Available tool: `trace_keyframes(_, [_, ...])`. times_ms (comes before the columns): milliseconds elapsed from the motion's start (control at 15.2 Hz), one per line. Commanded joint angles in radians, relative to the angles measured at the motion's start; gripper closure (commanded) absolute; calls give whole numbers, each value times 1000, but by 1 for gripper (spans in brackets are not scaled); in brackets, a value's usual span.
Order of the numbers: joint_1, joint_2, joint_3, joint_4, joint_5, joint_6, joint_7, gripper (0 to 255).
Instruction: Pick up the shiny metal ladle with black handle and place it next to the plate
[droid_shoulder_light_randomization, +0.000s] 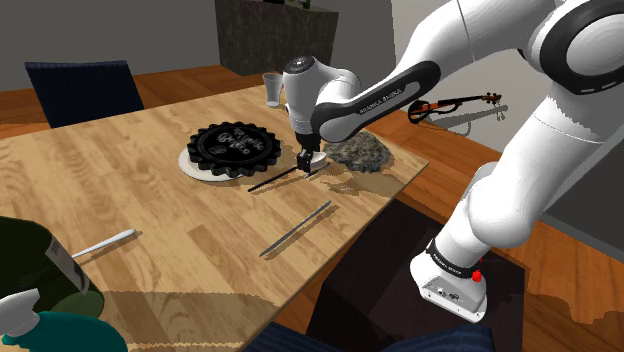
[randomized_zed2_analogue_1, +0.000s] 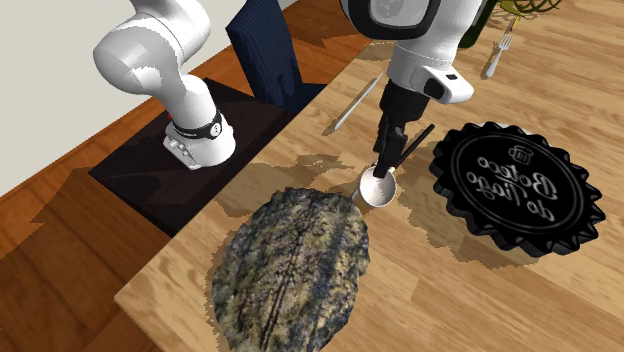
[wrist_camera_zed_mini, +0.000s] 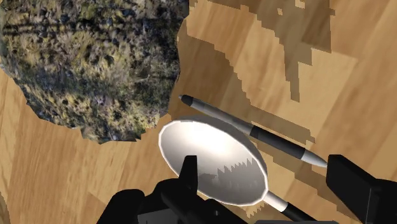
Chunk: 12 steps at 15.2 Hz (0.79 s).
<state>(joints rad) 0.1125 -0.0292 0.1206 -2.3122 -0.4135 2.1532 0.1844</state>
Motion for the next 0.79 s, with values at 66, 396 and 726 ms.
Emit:
trace_keyframes(66, [6, -15, 6, 17, 13, -32, -7, 0])
trace_keyframes(396, [21, -51, 20, 70, 43, -123, -24, 0])
trace_keyframes(726, [21, -51, 20, 70, 43, -123, -24, 0])
